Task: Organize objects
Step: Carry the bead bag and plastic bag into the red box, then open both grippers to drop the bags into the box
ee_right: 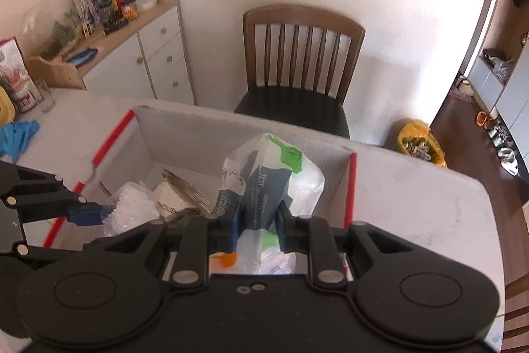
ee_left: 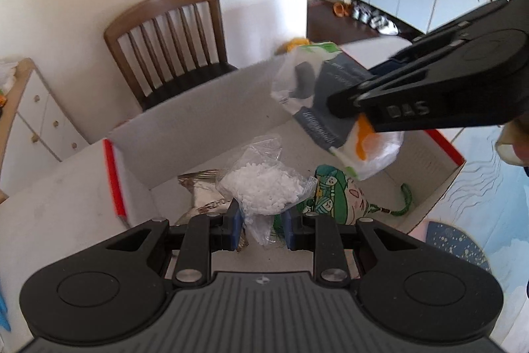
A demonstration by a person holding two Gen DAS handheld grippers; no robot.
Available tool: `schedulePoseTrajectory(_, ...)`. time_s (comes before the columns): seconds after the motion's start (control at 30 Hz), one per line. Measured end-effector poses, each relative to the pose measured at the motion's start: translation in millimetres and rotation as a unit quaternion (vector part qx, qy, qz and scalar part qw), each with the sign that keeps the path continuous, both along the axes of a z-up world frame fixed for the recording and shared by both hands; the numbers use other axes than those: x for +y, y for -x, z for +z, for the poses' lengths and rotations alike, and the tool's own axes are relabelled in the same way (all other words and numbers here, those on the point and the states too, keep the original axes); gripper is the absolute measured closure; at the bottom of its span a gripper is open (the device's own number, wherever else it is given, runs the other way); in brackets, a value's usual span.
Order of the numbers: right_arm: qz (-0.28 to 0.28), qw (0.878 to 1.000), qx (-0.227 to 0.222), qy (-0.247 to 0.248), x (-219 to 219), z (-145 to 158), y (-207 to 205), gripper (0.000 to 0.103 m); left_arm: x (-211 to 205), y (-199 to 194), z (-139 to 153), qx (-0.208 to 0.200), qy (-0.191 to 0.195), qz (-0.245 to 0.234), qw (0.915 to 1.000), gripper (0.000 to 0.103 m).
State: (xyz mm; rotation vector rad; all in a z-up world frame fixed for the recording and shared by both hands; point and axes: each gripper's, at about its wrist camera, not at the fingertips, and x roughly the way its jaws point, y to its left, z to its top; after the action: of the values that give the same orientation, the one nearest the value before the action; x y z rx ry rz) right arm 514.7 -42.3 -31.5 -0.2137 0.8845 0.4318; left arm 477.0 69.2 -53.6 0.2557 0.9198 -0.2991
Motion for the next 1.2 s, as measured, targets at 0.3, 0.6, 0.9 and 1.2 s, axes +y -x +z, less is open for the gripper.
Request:
schedulePoseTrajectory(0.3, 0.004, 0.999, 0.028, 0.03, 11, -29, -19, 0.082, -7, -22, -26, 0.05, -0.006, -0.018, 0.9985, 0.079)
schedulePoseTrajectory(0.6, 0.006, 0.998, 0.05, 0.038, 17, -50, -23, 0.082, -3, -50, -49, 0.124, -0.006, -0.032, 0.9918, 0.079)
schedulePoseTrajectory(0.9, -0.004, 0.998, 0.059, 0.029, 11, -50, -25, 0.077, -2, -60, -70, 0.164, -0.022, -0.033, 0.9856, 0.079)
schedulePoseTrajectory(1.2, -0.013, 0.999, 0.043, 0.027, 2, -37, -17, 0.062, 3, -60, -72, 0.17, -0.025, -0.026, 0.9848, 0.074)
